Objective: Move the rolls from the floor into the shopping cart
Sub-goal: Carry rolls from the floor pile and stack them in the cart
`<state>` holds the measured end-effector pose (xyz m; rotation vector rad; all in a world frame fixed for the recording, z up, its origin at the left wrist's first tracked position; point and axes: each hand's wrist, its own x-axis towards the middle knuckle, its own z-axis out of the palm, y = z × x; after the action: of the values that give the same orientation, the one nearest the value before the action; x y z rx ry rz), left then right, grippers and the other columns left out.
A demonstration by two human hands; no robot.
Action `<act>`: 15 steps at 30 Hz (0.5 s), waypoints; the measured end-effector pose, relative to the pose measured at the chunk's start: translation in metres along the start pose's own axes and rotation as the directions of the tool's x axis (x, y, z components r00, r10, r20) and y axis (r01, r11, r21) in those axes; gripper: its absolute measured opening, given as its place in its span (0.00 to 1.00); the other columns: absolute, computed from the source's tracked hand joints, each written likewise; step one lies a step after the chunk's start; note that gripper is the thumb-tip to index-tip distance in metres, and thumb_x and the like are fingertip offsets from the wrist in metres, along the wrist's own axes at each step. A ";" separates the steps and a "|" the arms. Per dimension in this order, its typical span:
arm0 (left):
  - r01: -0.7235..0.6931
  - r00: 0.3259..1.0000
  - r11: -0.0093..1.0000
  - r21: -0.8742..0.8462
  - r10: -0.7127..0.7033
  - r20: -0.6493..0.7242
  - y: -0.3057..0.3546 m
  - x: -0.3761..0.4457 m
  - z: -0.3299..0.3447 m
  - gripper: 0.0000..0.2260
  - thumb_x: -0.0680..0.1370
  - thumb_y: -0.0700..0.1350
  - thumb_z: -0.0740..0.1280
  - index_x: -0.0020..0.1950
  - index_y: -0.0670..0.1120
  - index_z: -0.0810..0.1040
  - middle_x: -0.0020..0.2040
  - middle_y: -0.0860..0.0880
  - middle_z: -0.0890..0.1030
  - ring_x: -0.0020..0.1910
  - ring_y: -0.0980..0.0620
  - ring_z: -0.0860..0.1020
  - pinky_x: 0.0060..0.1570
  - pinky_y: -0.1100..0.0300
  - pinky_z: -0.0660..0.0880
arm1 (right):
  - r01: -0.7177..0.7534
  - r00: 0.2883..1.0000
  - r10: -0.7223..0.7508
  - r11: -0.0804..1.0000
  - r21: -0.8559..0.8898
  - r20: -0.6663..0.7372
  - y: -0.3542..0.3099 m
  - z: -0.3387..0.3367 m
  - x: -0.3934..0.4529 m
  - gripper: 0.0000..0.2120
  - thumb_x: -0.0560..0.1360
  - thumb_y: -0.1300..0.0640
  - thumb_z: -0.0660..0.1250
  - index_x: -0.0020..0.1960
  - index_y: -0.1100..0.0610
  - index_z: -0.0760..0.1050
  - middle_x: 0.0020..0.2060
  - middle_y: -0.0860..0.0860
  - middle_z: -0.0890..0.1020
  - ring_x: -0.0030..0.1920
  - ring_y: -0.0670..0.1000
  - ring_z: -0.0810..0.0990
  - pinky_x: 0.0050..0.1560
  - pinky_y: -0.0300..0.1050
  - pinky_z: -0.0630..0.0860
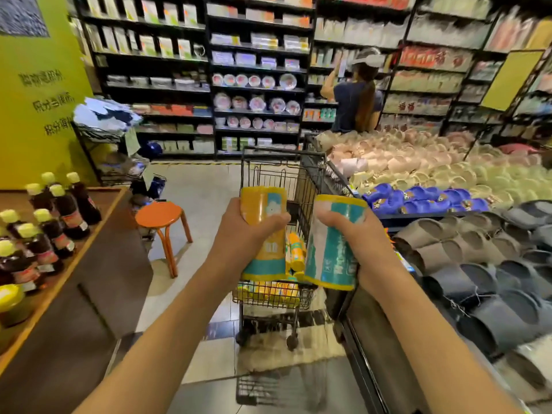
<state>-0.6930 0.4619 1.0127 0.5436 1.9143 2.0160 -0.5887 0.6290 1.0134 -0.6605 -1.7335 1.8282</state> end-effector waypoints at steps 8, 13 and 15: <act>0.019 0.996 1.000 0.022 -0.017 -0.090 -0.018 0.119 0.023 0.19 0.71 0.49 0.79 0.55 0.55 0.72 0.52 0.49 0.82 0.46 0.51 0.84 0.41 0.56 0.81 | -0.020 0.998 0.020 1.000 -0.003 0.064 0.009 -0.003 0.135 0.37 0.60 0.48 0.82 0.64 0.60 0.74 0.54 0.59 0.85 0.47 0.56 0.88 0.38 0.47 0.82; 0.079 0.993 0.996 0.034 -0.076 -0.094 -0.044 0.196 0.025 0.19 0.70 0.49 0.79 0.54 0.55 0.71 0.51 0.50 0.82 0.43 0.55 0.84 0.37 0.60 0.80 | -0.060 0.994 0.061 0.998 -0.020 0.090 0.032 0.014 0.210 0.21 0.68 0.55 0.81 0.56 0.56 0.77 0.47 0.55 0.87 0.43 0.54 0.88 0.38 0.47 0.82; 0.110 0.991 0.993 0.041 -0.107 -0.083 -0.062 0.229 0.024 0.20 0.70 0.49 0.79 0.54 0.55 0.72 0.50 0.50 0.83 0.41 0.56 0.85 0.36 0.60 0.80 | -0.071 0.994 0.072 0.997 -0.017 0.087 0.047 0.023 0.240 0.22 0.68 0.57 0.80 0.58 0.58 0.77 0.47 0.55 0.87 0.44 0.54 0.88 0.38 0.47 0.82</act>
<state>-0.8858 0.5947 0.9659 0.3653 1.9959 1.9577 -0.7841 0.7716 0.9706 -0.6651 -1.8019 1.9219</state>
